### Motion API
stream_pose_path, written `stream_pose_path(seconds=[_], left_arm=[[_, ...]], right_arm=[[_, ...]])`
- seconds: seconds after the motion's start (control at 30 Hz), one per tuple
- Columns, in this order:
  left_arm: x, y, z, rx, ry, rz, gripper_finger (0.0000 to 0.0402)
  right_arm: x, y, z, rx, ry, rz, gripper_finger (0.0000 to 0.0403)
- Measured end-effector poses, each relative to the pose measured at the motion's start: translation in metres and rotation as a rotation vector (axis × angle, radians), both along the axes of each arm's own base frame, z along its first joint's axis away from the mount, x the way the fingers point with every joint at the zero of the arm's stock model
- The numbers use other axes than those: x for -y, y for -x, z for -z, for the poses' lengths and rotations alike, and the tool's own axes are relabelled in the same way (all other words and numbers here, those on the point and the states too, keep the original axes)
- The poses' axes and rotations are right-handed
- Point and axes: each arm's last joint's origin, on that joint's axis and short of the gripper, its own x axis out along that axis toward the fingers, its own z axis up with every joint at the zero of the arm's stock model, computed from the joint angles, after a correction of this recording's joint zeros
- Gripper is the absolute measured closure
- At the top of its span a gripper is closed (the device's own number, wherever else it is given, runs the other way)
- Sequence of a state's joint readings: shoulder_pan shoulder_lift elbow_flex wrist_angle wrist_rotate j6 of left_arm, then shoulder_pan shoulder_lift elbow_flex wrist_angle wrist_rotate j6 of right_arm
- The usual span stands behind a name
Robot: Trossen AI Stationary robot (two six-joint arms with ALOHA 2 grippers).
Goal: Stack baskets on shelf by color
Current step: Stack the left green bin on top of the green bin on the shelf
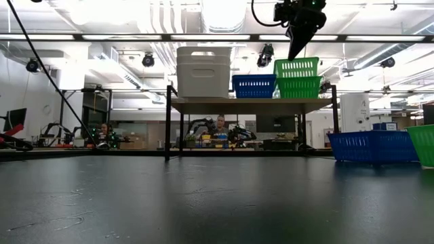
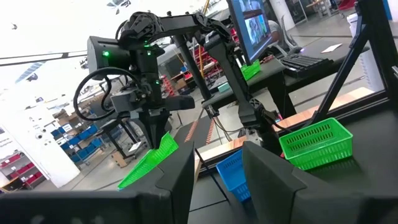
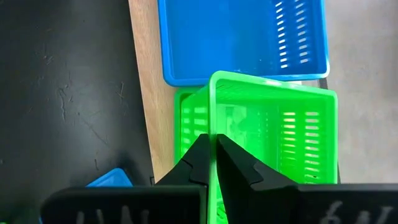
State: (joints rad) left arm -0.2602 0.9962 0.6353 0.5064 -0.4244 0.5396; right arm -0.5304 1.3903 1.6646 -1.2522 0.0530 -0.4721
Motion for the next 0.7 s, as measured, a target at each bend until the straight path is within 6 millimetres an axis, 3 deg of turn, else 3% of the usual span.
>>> stream_pose_path(seconds=[0.23, 0.7], left_arm=[[-0.0001, 0.0, 0.0, 0.0, 0.0, 0.0, 0.0282], [0.0, 0.0, 0.0, 0.0, 0.0, 0.0, 0.0282]], right_arm=[[-0.0013, 0.0021, 0.0028, -0.036, -0.026, 0.007, 0.0388], [-0.0028, 0.0069, 0.0064, -0.096, -0.042, 0.06, 0.0311]])
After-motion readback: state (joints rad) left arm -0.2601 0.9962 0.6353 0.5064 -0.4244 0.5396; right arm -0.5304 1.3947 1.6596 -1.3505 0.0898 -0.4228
